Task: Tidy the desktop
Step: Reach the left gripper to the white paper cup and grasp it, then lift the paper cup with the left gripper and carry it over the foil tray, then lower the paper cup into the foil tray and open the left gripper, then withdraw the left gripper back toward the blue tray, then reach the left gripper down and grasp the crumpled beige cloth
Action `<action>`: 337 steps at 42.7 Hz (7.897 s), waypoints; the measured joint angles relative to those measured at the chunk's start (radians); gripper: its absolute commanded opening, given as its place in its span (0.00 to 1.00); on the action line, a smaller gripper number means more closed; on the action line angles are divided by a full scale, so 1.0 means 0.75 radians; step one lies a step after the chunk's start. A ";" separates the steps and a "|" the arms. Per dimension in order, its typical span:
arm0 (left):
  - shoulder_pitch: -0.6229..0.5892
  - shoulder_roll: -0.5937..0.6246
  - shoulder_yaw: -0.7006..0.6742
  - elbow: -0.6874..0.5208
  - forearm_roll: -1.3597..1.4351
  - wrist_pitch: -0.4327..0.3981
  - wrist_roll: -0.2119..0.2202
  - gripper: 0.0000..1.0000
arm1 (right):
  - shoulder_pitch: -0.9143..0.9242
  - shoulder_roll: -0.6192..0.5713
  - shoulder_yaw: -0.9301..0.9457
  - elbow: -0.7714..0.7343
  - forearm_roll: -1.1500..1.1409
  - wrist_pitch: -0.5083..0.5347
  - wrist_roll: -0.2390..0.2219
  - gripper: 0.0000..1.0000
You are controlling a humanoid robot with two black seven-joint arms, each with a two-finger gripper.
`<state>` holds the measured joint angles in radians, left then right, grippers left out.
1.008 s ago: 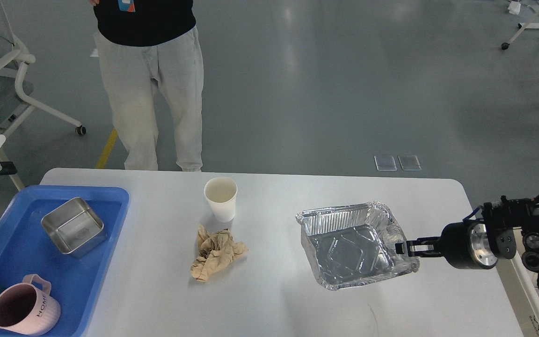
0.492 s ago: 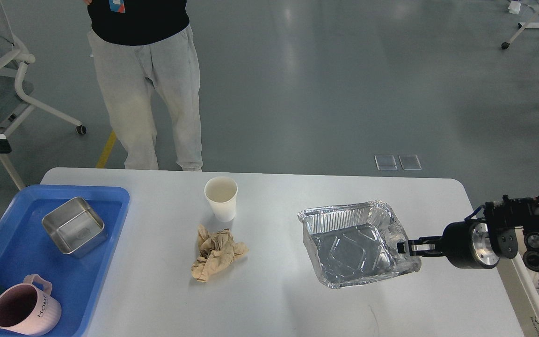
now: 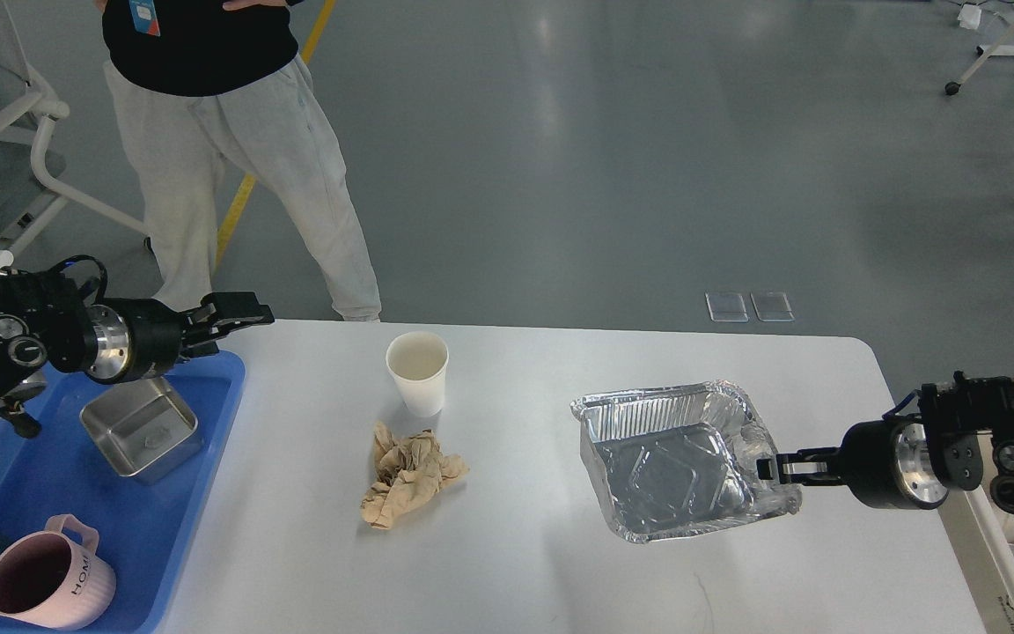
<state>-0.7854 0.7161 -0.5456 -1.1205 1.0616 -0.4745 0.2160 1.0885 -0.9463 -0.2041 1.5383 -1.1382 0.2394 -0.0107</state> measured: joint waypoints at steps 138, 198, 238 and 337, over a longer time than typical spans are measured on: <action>-0.812 -0.403 0.038 0.364 -0.100 -0.648 0.008 0.02 | -0.042 -0.022 0.025 -0.012 0.001 -0.004 0.007 0.00; -0.801 -1.219 0.322 0.670 -0.053 -0.647 0.025 0.27 | -0.033 -0.033 0.035 0.029 0.002 -0.007 0.022 0.00; -0.751 -0.679 0.302 0.491 -0.351 -0.648 0.025 0.78 | -0.036 -0.065 0.035 0.025 0.002 -0.008 0.022 0.00; 0.431 0.109 -0.587 -0.166 0.021 -0.478 -0.076 0.85 | -0.080 -0.045 0.034 0.015 0.002 -0.019 0.020 0.00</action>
<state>-0.4619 0.7978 -0.9855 -1.2451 1.0776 -0.8330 0.1591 1.0288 -0.9801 -0.1785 1.5494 -1.1367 0.2253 0.0045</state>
